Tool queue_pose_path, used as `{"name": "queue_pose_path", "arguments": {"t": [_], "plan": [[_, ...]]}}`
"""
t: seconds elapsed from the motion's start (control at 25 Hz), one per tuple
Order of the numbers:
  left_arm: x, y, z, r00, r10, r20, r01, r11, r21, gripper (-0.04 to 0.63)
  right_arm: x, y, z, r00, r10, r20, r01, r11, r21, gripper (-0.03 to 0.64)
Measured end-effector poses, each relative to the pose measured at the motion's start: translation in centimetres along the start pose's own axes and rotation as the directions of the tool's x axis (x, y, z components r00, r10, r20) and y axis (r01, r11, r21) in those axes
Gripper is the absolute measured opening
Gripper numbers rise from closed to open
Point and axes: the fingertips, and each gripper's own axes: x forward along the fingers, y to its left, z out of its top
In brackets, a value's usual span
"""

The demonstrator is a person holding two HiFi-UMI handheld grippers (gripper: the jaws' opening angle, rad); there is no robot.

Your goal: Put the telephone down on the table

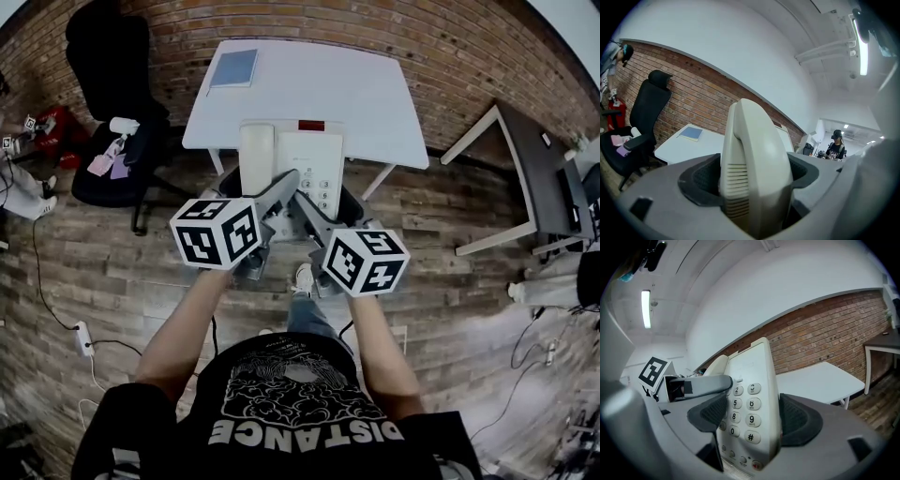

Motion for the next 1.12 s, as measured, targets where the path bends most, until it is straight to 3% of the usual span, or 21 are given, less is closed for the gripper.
{"name": "queue_pose_path", "arguments": {"t": [0.56,1.12], "plan": [[16.4,5.2,4.5,0.998,0.058,-0.026,-0.060,0.997,-0.042,0.407,12.2,-11.9,5.9,0.997,0.040,-0.068,-0.039,0.999,0.025,0.330],[24.0,7.4,6.7,0.990,0.143,-0.019,-0.144,0.987,-0.072,0.407,18.0,-17.9,9.0,0.987,0.115,-0.109,-0.112,0.993,0.035,0.330]]}}
